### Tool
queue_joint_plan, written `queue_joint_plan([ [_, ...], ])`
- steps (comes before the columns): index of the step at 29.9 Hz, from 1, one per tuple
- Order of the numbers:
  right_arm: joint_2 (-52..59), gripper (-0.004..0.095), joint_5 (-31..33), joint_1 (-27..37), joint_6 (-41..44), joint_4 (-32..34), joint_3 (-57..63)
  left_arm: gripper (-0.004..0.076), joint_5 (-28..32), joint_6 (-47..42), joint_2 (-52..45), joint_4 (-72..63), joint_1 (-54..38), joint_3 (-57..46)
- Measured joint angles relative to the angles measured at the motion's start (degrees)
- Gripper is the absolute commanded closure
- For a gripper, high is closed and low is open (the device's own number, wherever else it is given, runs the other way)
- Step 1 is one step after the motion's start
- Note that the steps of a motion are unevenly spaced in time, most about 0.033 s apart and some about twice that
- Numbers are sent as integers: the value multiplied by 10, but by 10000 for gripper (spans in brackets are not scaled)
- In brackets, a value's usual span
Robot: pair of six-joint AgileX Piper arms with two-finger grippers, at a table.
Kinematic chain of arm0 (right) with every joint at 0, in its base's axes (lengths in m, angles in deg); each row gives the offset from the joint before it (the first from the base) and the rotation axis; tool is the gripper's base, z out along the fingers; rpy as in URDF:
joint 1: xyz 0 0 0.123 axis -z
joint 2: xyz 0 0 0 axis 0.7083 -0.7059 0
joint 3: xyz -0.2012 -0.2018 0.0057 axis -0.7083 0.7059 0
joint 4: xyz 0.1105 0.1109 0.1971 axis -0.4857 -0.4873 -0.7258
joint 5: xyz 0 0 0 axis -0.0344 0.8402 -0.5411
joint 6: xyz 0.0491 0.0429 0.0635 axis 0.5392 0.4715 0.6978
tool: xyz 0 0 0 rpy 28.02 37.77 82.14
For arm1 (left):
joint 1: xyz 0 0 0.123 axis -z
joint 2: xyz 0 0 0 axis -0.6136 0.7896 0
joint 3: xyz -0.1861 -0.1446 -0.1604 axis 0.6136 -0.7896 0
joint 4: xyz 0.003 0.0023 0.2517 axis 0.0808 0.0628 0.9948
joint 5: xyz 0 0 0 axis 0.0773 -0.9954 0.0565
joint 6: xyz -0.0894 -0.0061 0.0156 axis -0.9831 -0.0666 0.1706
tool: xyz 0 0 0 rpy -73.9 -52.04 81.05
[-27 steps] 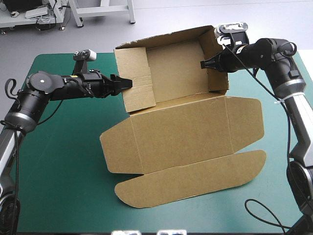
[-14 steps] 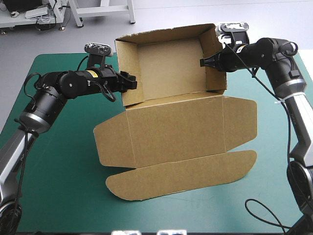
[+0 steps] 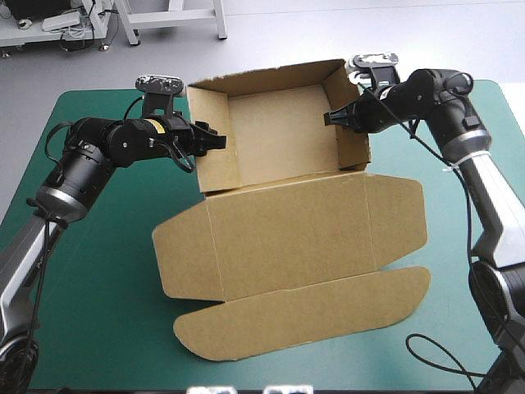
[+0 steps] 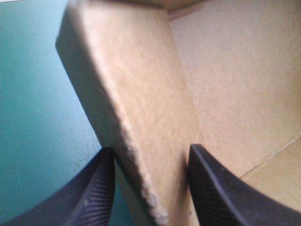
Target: Fold the box
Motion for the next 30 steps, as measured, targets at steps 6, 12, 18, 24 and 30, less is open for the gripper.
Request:
queue_joint_plan([
  [6, -32, 923, -2, -26, 6, 31, 0, 731, -43, -7, 34, 26, -5, 0],
  [12, -43, 923, 2, -29, 9, 30, 1, 732, -53, -21, 61, 39, -9, 0],
  [18, -43, 923, 11, -29, 8, 40, 1, 733, -53, -21, 65, 36, -9, 0],
  [24, -55, 923, 53, -31, 9, 63, 1, 733, -81, -12, 90, 25, -9, 13],
  [30, -76, 923, 111, -34, 13, 82, 1, 733, -169, 10, 155, 17, -7, 77],
])
